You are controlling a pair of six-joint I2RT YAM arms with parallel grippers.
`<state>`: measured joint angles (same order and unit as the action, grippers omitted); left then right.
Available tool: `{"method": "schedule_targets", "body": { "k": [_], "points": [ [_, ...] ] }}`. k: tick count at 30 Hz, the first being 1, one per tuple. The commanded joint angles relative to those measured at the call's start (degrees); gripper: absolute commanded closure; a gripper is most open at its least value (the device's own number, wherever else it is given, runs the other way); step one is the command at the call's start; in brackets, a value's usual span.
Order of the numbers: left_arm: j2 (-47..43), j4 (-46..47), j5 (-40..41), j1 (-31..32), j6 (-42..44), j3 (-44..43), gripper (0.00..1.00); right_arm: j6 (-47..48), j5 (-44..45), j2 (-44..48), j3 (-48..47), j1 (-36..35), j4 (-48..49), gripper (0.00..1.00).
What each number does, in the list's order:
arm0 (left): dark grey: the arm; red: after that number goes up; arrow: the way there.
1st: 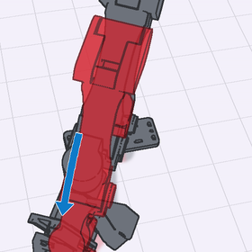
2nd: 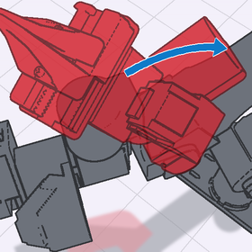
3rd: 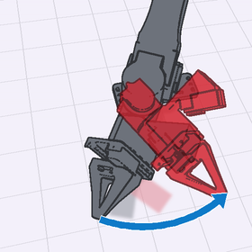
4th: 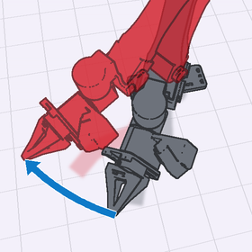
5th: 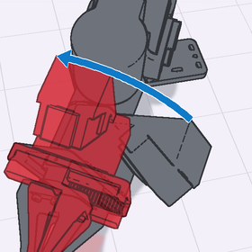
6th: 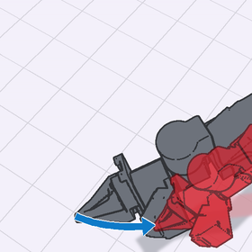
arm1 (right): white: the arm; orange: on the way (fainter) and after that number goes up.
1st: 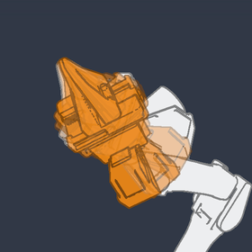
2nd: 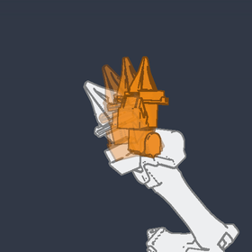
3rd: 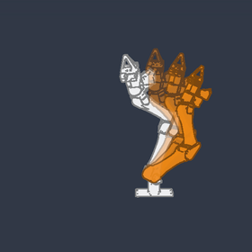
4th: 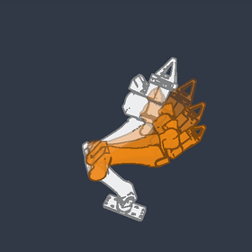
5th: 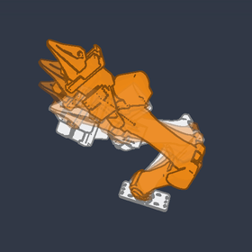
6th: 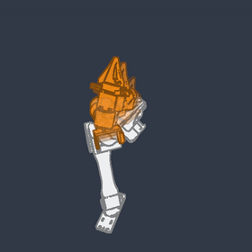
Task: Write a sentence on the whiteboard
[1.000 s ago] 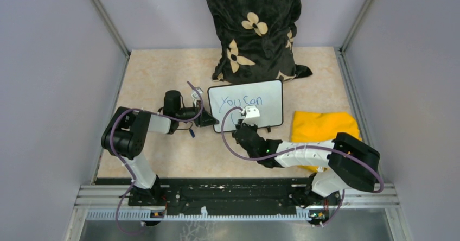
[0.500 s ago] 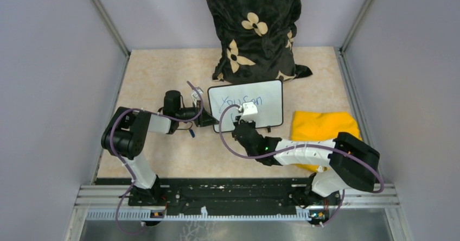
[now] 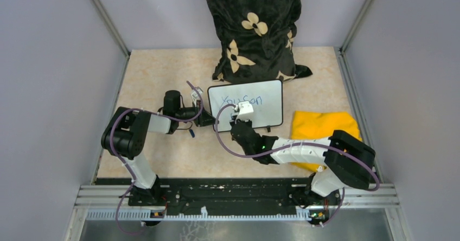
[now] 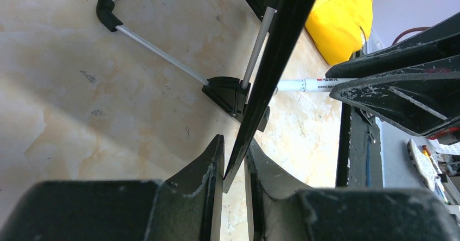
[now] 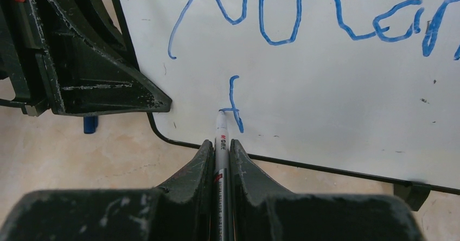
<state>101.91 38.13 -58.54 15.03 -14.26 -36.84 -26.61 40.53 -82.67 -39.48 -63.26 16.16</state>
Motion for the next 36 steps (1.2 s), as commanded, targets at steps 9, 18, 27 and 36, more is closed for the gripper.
{"method": "schedule_targets", "body": {
  "k": [9,18,27,36],
  "points": [
    [0.7,-0.4,0.8,0.1,1.8,-0.9,0.75,-0.8,-1.2,-1.3,-0.6,0.6,-0.5,1.0],
    [0.8,-0.4,0.8,0.1,1.7,-0.9,0.75,-1.2,0.4,0.8,1.7,0.6,-2.0,1.0],
    [0.8,-0.3,0.8,0.1,1.7,-0.9,0.75,-1.1,1.5,2.8,2.4,1.8,-3.1,1.0],
    [0.8,-0.5,0.8,0.1,1.7,-0.9,0.75,-0.6,1.3,5.3,2.7,2.6,-2.9,1.0]
  ]
}}
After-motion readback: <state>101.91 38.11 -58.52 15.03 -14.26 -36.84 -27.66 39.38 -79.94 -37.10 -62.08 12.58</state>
